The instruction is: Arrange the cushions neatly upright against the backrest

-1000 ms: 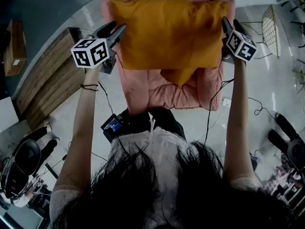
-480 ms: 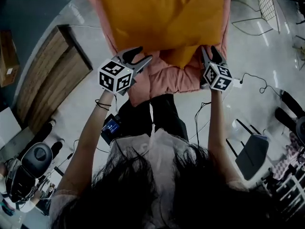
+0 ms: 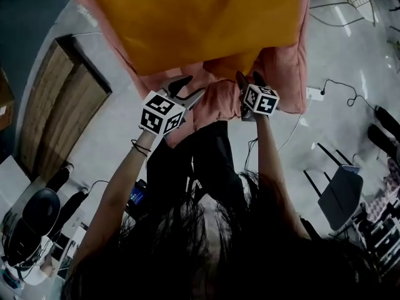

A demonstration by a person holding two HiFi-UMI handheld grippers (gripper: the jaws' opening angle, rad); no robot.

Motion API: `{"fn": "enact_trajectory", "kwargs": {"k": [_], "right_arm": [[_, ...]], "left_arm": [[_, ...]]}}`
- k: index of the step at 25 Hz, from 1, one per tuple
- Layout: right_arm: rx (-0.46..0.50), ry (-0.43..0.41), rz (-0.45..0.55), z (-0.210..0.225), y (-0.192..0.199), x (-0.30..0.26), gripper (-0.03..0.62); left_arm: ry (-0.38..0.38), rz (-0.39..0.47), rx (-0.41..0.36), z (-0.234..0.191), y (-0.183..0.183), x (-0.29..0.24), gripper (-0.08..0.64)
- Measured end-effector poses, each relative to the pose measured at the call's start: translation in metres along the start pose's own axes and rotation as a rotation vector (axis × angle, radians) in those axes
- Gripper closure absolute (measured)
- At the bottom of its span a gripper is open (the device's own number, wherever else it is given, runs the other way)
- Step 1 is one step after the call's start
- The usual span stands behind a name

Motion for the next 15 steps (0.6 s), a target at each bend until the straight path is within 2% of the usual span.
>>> {"fn": "enact_trajectory", "kwargs": {"k": [5, 11, 13, 15], "right_arm": [[0.006, 0.032, -0.062, 0.023, 0.014, -0.042, 0.303], [-0.014, -0.109, -0.052, 0.024, 0.011, -0.061, 0.301], [-0.005, -0.127, -0.076, 0.024, 0.008, -0.062, 0.303], [0.002, -0.124, -0.108, 0.019, 0.003, -0.059, 0.364]], "left_arm": [[0.008, -0.035, 0.036, -0.002, 0.025, -0.021, 0.344], [0.015, -0.055, 0.078, -0.01, 0.049, -0.025, 0.344], [0.009, -0.055, 0.09, -0.013, 0.051, -0.026, 0.344], [0.003, -0.046, 0.103, -0.013, 0.05, -0.026, 0.344]]}}
Point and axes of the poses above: the fingertips, and each gripper's own axes: x backward along the fingers, z to its right, y out of its underside, the point moved 3 cm from there along x, backward along the fingers, and after that the axes turned 2 degrees about y, right-handed, at the moved point
